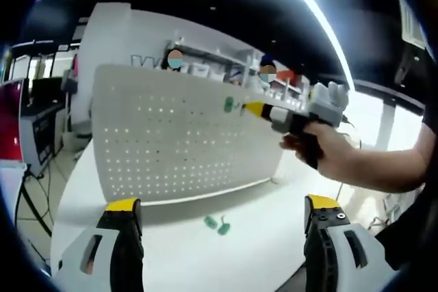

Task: Insert the hook assembly into the mounting plate slot until the hook locks in place.

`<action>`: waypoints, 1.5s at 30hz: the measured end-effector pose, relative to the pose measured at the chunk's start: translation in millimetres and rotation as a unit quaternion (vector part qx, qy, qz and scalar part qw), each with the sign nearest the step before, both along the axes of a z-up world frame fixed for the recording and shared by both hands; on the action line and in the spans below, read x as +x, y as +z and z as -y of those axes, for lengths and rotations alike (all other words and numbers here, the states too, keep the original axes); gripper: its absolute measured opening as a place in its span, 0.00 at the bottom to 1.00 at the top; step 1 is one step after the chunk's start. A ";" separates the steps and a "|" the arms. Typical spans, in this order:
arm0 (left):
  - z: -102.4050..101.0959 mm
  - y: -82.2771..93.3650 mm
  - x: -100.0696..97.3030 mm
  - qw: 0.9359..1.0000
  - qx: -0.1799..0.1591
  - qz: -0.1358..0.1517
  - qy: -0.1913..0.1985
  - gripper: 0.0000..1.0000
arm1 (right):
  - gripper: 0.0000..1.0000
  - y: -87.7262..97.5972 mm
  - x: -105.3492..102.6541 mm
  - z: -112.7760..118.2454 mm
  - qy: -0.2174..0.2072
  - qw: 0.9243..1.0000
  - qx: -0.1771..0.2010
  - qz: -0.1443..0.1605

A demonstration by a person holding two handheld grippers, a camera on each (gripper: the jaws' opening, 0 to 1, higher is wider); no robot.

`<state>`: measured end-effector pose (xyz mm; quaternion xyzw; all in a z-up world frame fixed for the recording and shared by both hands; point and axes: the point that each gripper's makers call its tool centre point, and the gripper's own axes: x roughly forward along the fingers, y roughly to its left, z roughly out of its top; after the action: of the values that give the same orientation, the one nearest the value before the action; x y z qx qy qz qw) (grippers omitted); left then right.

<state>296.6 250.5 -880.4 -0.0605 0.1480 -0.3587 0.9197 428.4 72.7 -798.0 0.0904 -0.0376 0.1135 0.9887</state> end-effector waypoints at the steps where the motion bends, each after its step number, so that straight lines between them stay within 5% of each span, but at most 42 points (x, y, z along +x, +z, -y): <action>1: -0.2 -0.4 0.8 1.000 0.001 -0.001 0.000 1.00 | 0.00 0.0 4.4 5.6 -0.006 1.000 -0.003 0.000; 22: -6.8 -9.6 14.8 1.000 0.003 -0.014 0.005 1.00 | 0.00 0.9 47.7 68.8 -0.082 0.997 -0.014 0.007; 45: -13.7 -21.2 15.1 0.999 0.010 -0.030 0.017 0.99 | 0.00 -0.5 64.4 87.1 -0.118 0.993 -0.018 0.015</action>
<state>311.8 264.1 -901.5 -0.0641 0.1781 -0.3394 0.9214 492.7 -14.5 -798.5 0.0655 -0.0610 -0.0021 0.9960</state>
